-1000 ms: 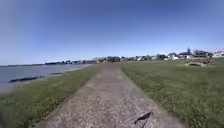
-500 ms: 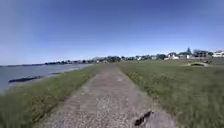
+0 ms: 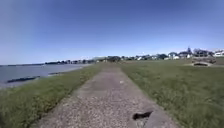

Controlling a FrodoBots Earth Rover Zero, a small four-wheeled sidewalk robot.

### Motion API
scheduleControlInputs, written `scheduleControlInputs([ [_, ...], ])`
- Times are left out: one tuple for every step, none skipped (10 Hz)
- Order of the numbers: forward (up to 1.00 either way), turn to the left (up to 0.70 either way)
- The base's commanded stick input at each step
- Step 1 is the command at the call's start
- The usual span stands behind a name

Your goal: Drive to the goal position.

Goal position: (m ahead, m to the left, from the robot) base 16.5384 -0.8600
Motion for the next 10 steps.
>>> scheduleControlInputs([
  [0.7,0.0],
  [0.7,0.0],
  [0.7,0.0],
  [0.7,0.0],
  [0.7,0.0],
  [0.7,0.0],
  [0.7,0.0],
  [0.7,0.0],
  [0.7,0.0],
  [0.7,0.0],
])
